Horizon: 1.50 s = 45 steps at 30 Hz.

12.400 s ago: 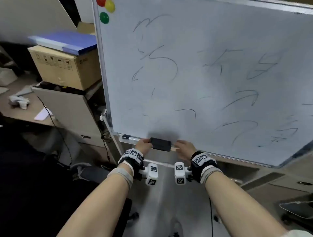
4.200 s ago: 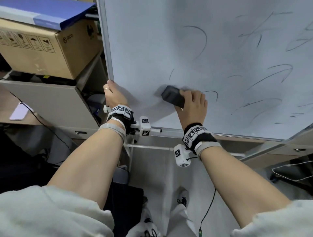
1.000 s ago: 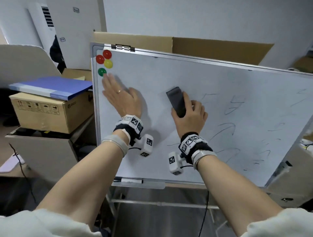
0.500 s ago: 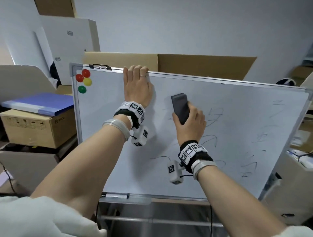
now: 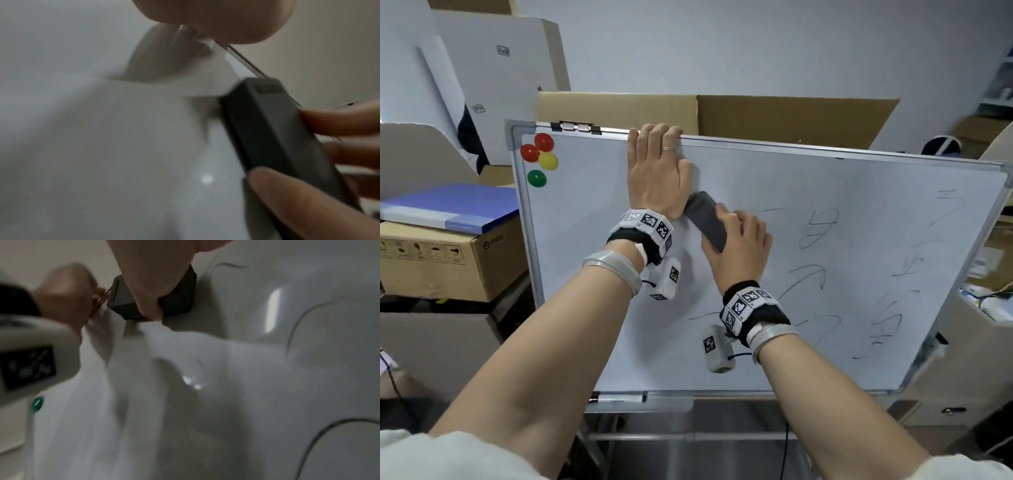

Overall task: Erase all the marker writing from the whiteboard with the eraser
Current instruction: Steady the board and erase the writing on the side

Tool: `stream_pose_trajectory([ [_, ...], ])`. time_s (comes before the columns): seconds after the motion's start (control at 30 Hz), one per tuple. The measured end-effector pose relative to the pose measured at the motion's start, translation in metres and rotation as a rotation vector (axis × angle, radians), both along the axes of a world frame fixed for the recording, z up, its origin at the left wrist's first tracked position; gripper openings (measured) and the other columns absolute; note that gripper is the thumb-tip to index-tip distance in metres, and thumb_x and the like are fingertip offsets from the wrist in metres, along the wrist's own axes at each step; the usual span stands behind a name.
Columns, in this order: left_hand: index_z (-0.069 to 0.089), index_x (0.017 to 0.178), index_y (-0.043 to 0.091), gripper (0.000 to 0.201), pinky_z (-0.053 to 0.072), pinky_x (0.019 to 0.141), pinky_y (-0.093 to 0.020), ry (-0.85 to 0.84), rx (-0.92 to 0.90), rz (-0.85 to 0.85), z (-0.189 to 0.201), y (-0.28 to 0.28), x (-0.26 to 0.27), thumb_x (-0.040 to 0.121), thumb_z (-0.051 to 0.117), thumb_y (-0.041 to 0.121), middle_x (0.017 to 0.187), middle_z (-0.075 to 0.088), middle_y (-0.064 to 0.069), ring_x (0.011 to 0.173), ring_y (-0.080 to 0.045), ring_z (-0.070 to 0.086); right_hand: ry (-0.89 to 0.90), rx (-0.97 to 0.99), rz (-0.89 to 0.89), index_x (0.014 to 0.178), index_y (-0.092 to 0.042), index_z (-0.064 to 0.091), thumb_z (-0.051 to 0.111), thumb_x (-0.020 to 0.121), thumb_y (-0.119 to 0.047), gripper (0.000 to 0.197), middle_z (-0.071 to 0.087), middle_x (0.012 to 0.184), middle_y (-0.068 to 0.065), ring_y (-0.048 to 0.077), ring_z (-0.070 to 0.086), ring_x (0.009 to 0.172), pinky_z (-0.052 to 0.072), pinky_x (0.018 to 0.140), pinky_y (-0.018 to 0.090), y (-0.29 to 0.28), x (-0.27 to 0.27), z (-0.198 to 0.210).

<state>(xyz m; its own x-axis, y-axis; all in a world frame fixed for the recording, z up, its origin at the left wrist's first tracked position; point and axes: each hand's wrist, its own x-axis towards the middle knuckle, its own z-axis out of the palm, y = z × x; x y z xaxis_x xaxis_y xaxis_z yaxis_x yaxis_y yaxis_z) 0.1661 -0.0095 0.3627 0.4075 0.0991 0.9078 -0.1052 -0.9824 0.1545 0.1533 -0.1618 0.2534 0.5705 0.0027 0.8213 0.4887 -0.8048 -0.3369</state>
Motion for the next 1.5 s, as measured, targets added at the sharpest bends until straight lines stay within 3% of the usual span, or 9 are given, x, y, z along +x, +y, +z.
stream_pose_trajectory([
  [0.27,0.059,0.119,0.013,0.036,0.018,0.121,-0.048,-0.129,-0.102,0.000,-0.005,-0.016,0.009,0.087,0.043,0.018,0.125,0.055,-0.001,0.131,-0.027,0.044,0.062,0.516,-0.205,0.124,-0.014,0.057,0.072,0.079,-0.041,0.055,0.055,0.115,0.018,0.037,0.052,0.106,0.049,0.084,0.048,-0.089,0.027,-0.001],
  [0.4,0.057,0.121,0.012,0.039,0.015,0.122,-0.049,-0.099,-0.097,0.044,-0.006,-0.014,0.004,0.085,0.045,0.021,0.129,0.053,-0.002,0.134,-0.027,0.041,0.044,0.514,-0.189,0.122,-0.010,0.058,0.079,0.077,-0.033,0.055,0.055,0.110,0.019,0.037,0.052,0.102,0.049,0.083,0.047,-0.066,0.020,-0.001],
  [0.67,0.053,0.135,0.012,0.053,0.014,0.122,-0.051,0.041,-0.045,0.014,-0.003,0.001,-0.006,0.087,0.044,0.034,0.141,0.049,-0.004,0.142,-0.028,0.035,0.033,0.147,0.166,0.125,-0.017,0.062,0.088,0.069,-0.024,0.062,0.052,0.103,0.011,0.029,0.049,0.095,0.047,0.084,0.039,0.026,-0.010,-0.006],
  [0.8,0.052,0.136,0.014,0.052,0.013,0.123,-0.049,0.042,-0.025,0.036,-0.005,0.003,-0.005,0.089,0.041,0.033,0.142,0.048,-0.003,0.142,-0.027,0.034,0.014,0.045,0.119,0.122,-0.020,0.063,0.085,0.071,-0.035,0.058,0.055,0.101,0.009,0.030,0.053,0.092,0.045,0.081,0.042,0.021,-0.008,-0.007],
  [1.0,0.051,0.134,0.016,0.047,0.013,0.122,-0.051,0.014,-0.086,0.017,-0.006,-0.011,0.005,0.091,0.041,0.033,0.141,0.047,0.001,0.143,-0.023,0.032,0.198,0.406,-0.104,0.122,-0.008,0.055,0.079,0.078,-0.039,0.060,0.055,0.111,0.012,0.033,0.053,0.103,0.047,0.089,0.048,-0.053,0.005,-0.036],
  [1.13,0.049,0.136,0.017,0.050,0.009,0.123,-0.050,0.037,-0.091,0.012,-0.006,-0.009,0.008,0.090,0.041,0.033,0.144,0.044,0.002,0.145,-0.023,0.028,0.208,0.561,-0.128,0.116,-0.006,0.053,0.078,0.077,-0.037,0.056,0.050,0.110,0.007,0.030,0.052,0.101,0.052,0.083,0.051,-0.053,0.008,-0.043],
  [1.23,0.046,0.138,0.020,0.050,0.008,0.124,-0.050,0.072,-0.067,0.020,-0.006,0.004,0.006,0.090,0.038,0.031,0.146,0.041,0.005,0.146,-0.021,0.025,0.223,0.450,-0.030,0.111,-0.008,0.059,0.076,0.078,-0.041,0.050,0.049,0.100,0.000,0.025,0.049,0.097,0.051,0.080,0.046,-0.028,0.005,-0.044],
  [1.37,0.043,0.142,0.025,0.046,0.006,0.122,-0.054,0.127,-0.038,0.052,-0.003,0.018,0.004,0.098,0.032,0.030,0.148,0.039,0.008,0.147,-0.017,0.024,0.198,0.178,0.112,0.107,-0.011,0.062,0.082,0.070,-0.037,0.050,0.058,0.103,0.007,0.026,0.051,0.098,0.043,0.086,0.039,0.011,-0.007,-0.061],
  [1.5,0.033,0.151,0.024,0.055,0.001,0.122,-0.058,0.238,0.062,0.053,-0.001,0.032,0.007,0.100,0.036,0.044,0.156,0.031,0.006,0.151,-0.020,0.017,0.197,0.002,0.123,0.110,-0.014,0.062,0.084,0.066,-0.034,0.053,0.058,0.104,0.006,0.029,0.053,0.100,0.040,0.087,0.040,0.020,-0.009,-0.070],
])
